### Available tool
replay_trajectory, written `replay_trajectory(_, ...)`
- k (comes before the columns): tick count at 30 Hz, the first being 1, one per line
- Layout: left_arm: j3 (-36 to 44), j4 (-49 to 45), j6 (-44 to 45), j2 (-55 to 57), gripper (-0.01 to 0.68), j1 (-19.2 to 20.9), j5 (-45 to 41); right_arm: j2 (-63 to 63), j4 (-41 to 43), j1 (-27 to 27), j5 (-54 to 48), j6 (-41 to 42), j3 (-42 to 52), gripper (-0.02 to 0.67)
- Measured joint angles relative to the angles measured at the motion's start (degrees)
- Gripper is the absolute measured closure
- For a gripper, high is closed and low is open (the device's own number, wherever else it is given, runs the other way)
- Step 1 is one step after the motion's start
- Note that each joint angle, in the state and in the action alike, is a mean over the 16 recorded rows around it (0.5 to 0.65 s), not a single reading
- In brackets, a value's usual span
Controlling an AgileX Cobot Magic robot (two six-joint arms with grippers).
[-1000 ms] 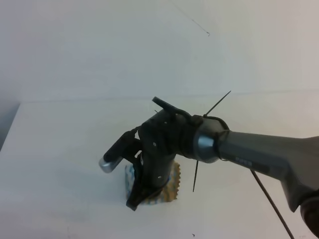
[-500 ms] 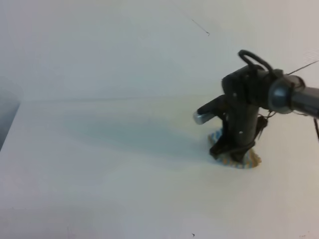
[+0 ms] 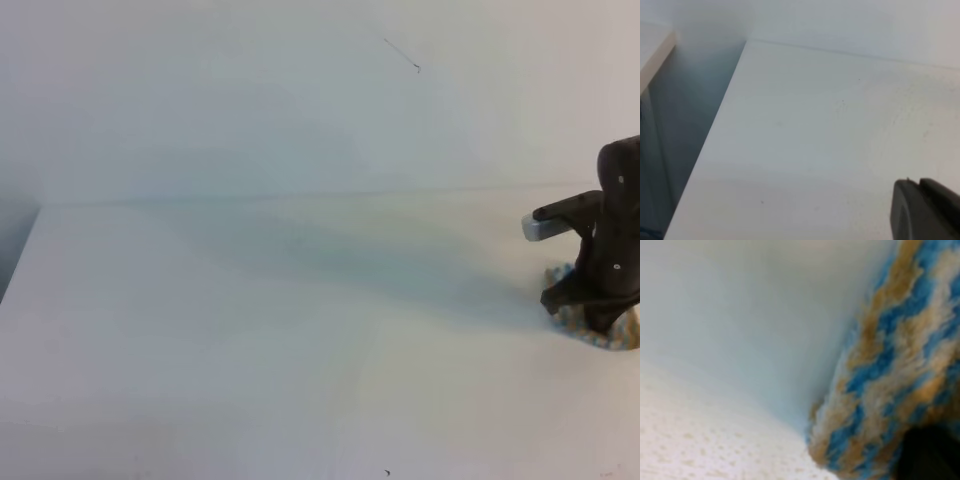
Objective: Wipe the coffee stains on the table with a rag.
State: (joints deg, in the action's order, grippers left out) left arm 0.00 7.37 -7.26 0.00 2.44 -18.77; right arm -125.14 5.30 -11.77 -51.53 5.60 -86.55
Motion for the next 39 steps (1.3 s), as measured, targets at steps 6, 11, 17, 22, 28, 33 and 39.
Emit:
replay_trajectory(6,0.00,0.00,0.00,0.00,0.674,0.00,0.00,-0.02,-4.96,-5.58,7.87,1.33,1.38,0.647)
replay_trajectory(11,0.00,0.00,-0.03,0.00,0.674,0.00,0.00,-1.20,-9.33,-14.67,12.64,3.42,-0.42,0.647)
replay_trajectory(17,0.00,0.00,-0.06,0.00,0.674,0.00,0.00,-2.67,-11.78,-26.45,13.16,5.96,-3.12,0.648)
replay_trajectory(22,0.00,0.00,-0.09,0.00,0.674,0.00,0.00,-2.68,-9.46,-33.28,8.96,6.76,-3.85,0.648)
replay_trajectory(28,0.00,0.00,-0.10,0.00,0.674,0.00,0.00,0.51,-0.78,-35.99,4.09,3.66,0.35,0.648)
replay_trajectory(33,0.00,0.00,-0.08,0.00,0.674,0.00,0.00,5.63,6.96,-34.02,2.28,0.01,6.38,0.648)
replay_trajectory(39,0.00,0.00,-0.04,0.00,0.674,0.00,0.00,15.06,12.39,-30.00,2.05,-2.90,13.49,0.648)
